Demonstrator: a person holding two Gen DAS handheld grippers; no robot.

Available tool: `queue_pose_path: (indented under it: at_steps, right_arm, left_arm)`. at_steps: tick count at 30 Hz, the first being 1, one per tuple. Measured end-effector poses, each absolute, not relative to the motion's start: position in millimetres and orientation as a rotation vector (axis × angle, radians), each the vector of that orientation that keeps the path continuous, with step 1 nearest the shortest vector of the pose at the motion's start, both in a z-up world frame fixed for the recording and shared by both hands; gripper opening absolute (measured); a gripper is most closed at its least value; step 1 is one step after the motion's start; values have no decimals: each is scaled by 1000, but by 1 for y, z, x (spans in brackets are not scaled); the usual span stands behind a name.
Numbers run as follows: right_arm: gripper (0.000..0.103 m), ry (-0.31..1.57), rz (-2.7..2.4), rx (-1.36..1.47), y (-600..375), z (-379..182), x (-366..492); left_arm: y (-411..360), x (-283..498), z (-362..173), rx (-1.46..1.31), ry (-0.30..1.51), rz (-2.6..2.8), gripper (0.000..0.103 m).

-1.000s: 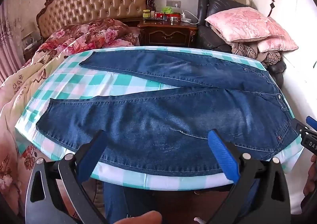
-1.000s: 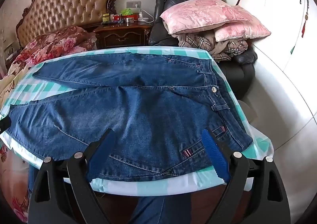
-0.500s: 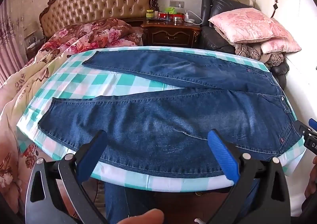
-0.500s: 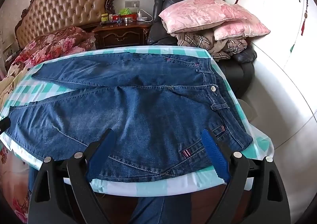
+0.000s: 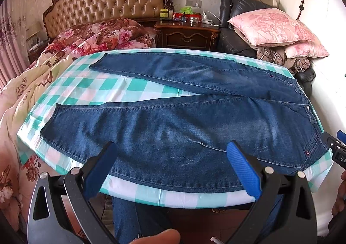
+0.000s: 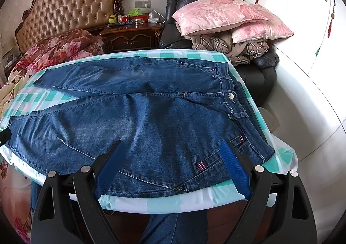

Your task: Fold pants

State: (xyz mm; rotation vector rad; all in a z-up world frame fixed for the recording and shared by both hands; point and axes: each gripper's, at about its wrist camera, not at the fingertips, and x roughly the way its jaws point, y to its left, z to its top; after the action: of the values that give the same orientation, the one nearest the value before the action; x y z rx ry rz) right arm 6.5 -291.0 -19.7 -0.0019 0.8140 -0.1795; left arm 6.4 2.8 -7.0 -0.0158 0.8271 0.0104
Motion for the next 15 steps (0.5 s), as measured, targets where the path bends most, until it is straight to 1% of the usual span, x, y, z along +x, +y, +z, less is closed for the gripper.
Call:
queue_pose_path:
  at_steps: [15]
  right_arm:
    - [85,824,-179,-5,-292,-23,5]
  left_arm:
    - [4,6,-9,-20,830,9,101]
